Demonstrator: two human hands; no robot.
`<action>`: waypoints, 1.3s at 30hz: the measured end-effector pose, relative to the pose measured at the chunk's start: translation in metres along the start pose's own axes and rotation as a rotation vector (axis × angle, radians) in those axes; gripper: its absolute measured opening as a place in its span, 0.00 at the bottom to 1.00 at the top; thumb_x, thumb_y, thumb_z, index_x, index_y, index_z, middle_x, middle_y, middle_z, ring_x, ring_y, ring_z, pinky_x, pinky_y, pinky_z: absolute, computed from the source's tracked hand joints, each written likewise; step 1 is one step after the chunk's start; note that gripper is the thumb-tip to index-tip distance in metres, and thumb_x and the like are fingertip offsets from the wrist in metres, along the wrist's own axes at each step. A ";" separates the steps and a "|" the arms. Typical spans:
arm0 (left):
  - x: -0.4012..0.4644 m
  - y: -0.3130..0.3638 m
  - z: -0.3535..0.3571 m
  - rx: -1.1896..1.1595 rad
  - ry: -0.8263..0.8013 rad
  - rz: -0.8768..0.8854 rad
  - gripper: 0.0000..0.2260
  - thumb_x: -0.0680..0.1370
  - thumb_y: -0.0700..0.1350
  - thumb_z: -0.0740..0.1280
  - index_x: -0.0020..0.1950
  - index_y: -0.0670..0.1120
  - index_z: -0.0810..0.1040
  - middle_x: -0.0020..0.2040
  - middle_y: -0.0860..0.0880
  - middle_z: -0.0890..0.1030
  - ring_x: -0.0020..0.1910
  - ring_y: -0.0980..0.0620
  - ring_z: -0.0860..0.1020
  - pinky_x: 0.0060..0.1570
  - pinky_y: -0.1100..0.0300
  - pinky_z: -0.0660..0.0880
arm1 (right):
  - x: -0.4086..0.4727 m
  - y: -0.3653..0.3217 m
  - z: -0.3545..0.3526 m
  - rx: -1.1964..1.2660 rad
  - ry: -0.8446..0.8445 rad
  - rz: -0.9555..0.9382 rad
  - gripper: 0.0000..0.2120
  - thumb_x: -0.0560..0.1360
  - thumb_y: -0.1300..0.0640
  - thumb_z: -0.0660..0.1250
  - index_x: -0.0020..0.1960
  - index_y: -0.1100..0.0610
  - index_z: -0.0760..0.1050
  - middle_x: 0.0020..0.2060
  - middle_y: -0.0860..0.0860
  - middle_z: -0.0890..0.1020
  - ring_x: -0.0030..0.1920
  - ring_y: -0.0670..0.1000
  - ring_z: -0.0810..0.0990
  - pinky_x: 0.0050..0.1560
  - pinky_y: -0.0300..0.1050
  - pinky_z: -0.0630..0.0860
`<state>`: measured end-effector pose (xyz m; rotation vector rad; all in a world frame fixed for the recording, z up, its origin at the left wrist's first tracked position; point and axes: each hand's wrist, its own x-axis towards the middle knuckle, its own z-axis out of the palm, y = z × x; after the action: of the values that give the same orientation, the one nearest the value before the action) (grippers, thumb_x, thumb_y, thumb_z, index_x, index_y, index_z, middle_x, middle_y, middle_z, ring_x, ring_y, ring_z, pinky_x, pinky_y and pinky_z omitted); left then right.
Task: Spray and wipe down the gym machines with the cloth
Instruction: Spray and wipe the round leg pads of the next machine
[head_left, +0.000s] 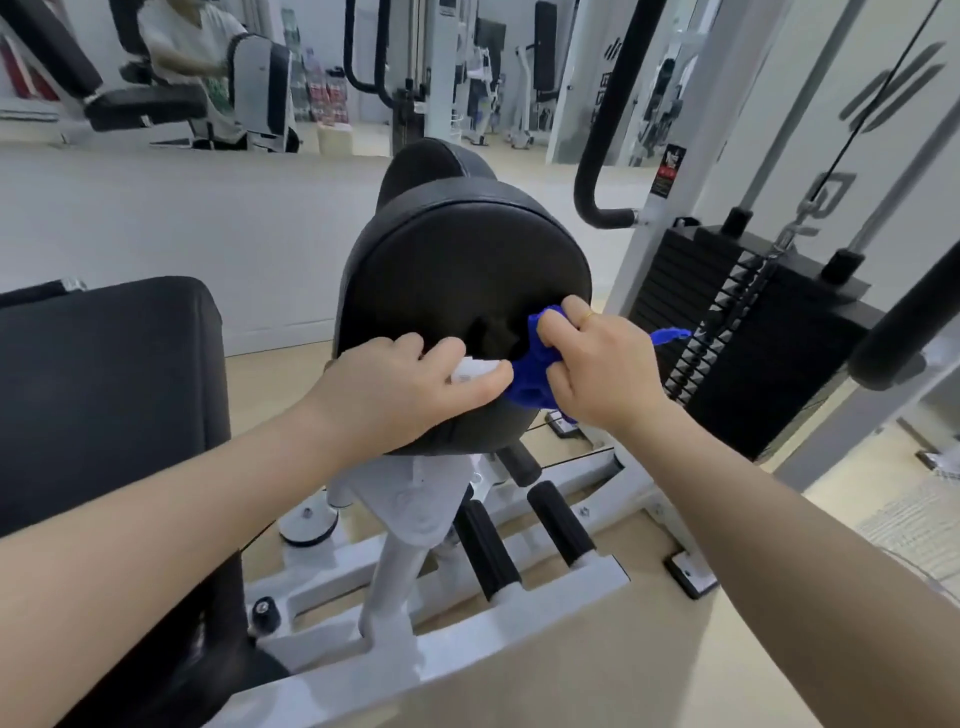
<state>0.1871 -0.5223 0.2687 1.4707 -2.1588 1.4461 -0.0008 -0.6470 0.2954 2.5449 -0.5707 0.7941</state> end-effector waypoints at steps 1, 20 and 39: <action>-0.005 0.007 0.000 0.044 -0.013 0.006 0.23 0.73 0.31 0.53 0.64 0.49 0.68 0.33 0.46 0.69 0.26 0.50 0.59 0.22 0.62 0.61 | 0.001 -0.003 0.001 0.006 -0.006 0.015 0.08 0.64 0.58 0.54 0.41 0.60 0.67 0.32 0.55 0.71 0.25 0.51 0.56 0.31 0.33 0.42; -0.033 -0.016 -0.039 -0.538 -0.075 -0.854 0.38 0.71 0.43 0.73 0.72 0.52 0.53 0.70 0.44 0.64 0.44 0.43 0.76 0.37 0.52 0.75 | -0.030 -0.021 0.022 0.233 0.196 0.404 0.13 0.66 0.65 0.54 0.45 0.63 0.74 0.38 0.58 0.75 0.30 0.55 0.68 0.30 0.42 0.64; -0.034 -0.047 -0.006 -1.391 -0.452 -1.365 0.34 0.75 0.52 0.66 0.76 0.50 0.52 0.55 0.35 0.75 0.47 0.37 0.77 0.50 0.47 0.75 | 0.017 -0.051 0.014 0.500 0.484 0.871 0.05 0.77 0.50 0.60 0.44 0.44 0.74 0.37 0.37 0.73 0.40 0.38 0.72 0.39 0.35 0.67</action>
<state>0.2385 -0.4990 0.2809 1.7781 -0.9914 -0.7326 0.0433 -0.6163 0.2818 2.2842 -1.4788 1.9837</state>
